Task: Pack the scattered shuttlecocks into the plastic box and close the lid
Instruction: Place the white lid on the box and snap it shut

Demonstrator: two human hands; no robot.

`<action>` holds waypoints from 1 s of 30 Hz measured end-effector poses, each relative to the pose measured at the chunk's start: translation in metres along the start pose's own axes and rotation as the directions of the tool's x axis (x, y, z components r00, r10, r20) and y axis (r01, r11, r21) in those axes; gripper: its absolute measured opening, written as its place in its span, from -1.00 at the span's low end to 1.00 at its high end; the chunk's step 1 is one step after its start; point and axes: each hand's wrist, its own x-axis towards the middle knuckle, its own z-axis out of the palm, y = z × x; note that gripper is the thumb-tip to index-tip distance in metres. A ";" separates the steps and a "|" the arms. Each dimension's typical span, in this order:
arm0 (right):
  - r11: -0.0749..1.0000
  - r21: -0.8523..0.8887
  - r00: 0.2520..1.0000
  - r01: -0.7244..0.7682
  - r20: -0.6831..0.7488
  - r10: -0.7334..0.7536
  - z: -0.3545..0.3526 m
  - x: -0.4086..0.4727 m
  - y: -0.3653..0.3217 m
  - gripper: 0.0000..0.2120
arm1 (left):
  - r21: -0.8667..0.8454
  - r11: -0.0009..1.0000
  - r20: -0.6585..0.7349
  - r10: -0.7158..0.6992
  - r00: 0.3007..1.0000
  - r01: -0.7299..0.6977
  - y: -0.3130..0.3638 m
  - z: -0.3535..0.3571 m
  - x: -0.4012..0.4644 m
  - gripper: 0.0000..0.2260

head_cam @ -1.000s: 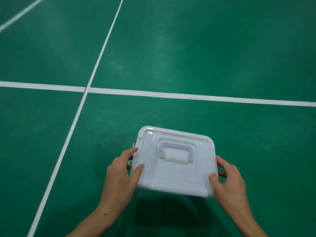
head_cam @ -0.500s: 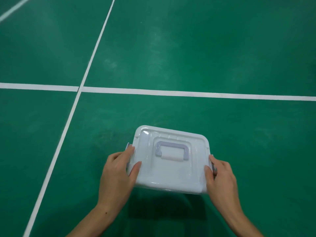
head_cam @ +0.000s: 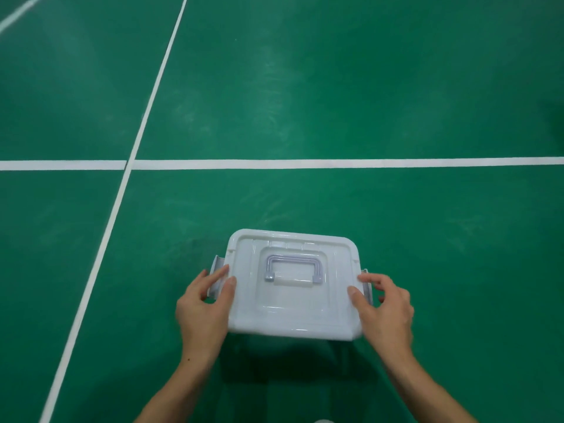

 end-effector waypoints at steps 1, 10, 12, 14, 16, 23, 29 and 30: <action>0.998 0.056 0.999 -0.031 0.022 0.030 0.001 0.002 0.001 -0.55 | -0.033 0.998 0.009 -0.056 0.998 0.056 0.002 0.001 0.004 -0.61; 0.867 0.429 0.952 -0.253 0.270 0.144 -0.009 0.011 -0.001 -0.62 | -0.217 0.896 0.300 -0.316 0.900 0.387 0.014 -0.014 0.025 -0.64; 0.903 0.404 0.982 -0.147 0.172 0.084 -0.002 0.006 -0.004 -0.59 | -0.240 0.915 0.241 -0.269 0.933 0.326 0.015 -0.011 0.022 -0.62; 0.917 0.382 0.988 -0.115 0.140 0.065 0.003 0.003 -0.003 -0.57 | -0.220 0.937 0.191 -0.232 0.954 0.272 0.012 -0.006 0.019 -0.63; 0.951 0.302 0.994 -0.068 0.105 0.038 0.004 0.001 -0.005 -0.57 | -0.158 0.966 0.156 -0.182 0.971 0.207 0.009 -0.002 0.016 -0.65; 0.995 -0.031 0.995 0.098 0.010 -0.098 0.007 -0.005 -0.010 -0.58 | 0.336 0.934 0.007 0.124 0.992 -0.119 0.010 0.011 0.004 -0.78; 0.972 -0.151 0.972 0.182 0.179 -0.154 -0.006 -0.001 -0.018 -0.70 | 0.423 0.894 0.116 0.110 0.987 -0.149 0.015 -0.002 0.006 -0.87; 0.969 -0.164 0.969 0.182 0.198 -0.149 -0.008 0.005 -0.020 -0.69 | 0.379 0.915 0.139 0.091 0.986 -0.138 0.020 -0.005 0.013 -0.82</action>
